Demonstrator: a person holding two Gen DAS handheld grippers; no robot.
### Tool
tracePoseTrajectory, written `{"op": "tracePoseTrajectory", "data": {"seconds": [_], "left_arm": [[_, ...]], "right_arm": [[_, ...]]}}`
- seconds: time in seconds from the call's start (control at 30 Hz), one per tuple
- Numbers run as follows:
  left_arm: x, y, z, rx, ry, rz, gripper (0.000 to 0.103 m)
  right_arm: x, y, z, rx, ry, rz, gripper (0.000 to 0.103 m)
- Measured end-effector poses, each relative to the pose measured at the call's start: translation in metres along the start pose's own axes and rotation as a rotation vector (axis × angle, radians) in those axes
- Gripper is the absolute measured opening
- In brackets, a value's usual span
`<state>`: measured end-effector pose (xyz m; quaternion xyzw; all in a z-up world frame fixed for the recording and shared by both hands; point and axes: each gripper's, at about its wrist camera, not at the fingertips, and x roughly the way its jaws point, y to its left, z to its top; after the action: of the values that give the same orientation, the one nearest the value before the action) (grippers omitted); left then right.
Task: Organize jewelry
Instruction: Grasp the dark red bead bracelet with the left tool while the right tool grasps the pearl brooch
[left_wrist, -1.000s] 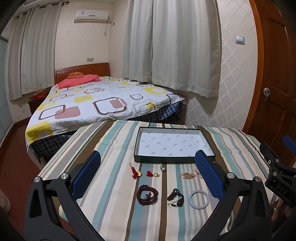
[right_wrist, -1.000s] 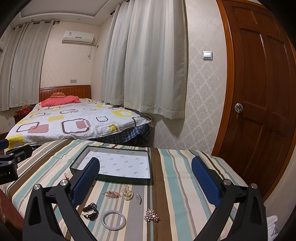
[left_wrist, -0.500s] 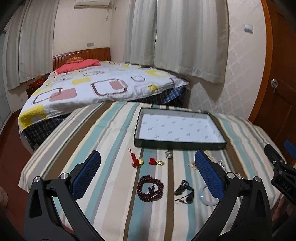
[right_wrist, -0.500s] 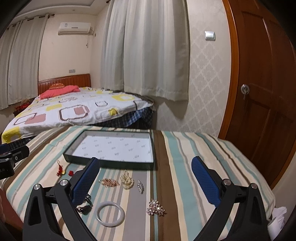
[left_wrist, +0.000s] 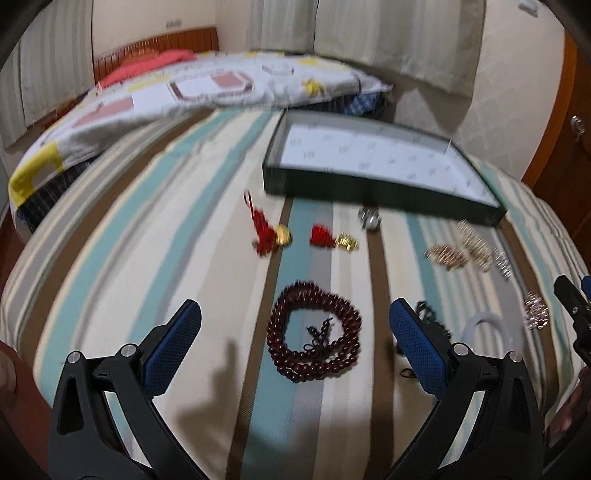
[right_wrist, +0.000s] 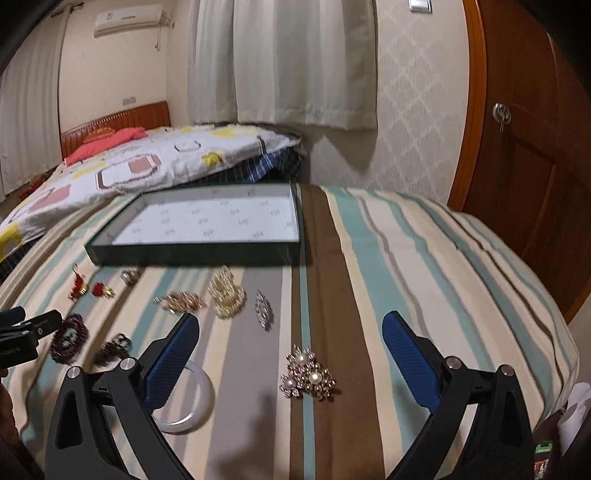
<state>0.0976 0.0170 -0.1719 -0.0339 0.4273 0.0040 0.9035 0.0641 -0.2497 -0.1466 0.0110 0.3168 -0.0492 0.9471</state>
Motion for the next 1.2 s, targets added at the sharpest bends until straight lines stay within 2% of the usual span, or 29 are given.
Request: {"op": "tracePoseTrajectory", "data": {"seconds": [0.37,0.5,0.63,0.8,0.87,0.97,1.07,1.2], "left_arm": [[0.031,0.001,-0.009,0.011,0.059,0.019,0.099],[0.031,-0.001,-0.013,0.048,0.016,0.034,0.095],[0.025,-0.004,-0.015,0.066,-0.021,0.014,0.073],[0.022,-0.003,-0.017,0.068,-0.051,0.002,0.056],[0.021,-0.002,-0.017,0.071,-0.059,-0.008,0.044],[0.021,-0.001,-0.017,0.072,-0.066,-0.009,0.033],[0.021,-0.003,-0.017,0.078,-0.070,-0.018,0.025],[0.021,-0.003,-0.018,0.078,-0.071,-0.024,0.025]], "right_arm": [[0.020,-0.006,-0.007,0.020,0.056,0.008,0.097],[0.024,-0.010,-0.008,0.030,0.068,0.006,0.097],[0.023,-0.011,-0.009,0.033,0.067,0.005,0.097],[0.023,-0.014,-0.011,0.034,0.066,0.009,0.097],[0.024,-0.017,-0.013,0.038,0.064,0.015,0.097],[0.027,-0.020,-0.015,0.042,0.068,0.022,0.096],[0.028,-0.020,-0.019,0.047,0.072,0.026,0.096],[0.032,-0.020,-0.022,0.038,0.082,0.035,0.093]]}}
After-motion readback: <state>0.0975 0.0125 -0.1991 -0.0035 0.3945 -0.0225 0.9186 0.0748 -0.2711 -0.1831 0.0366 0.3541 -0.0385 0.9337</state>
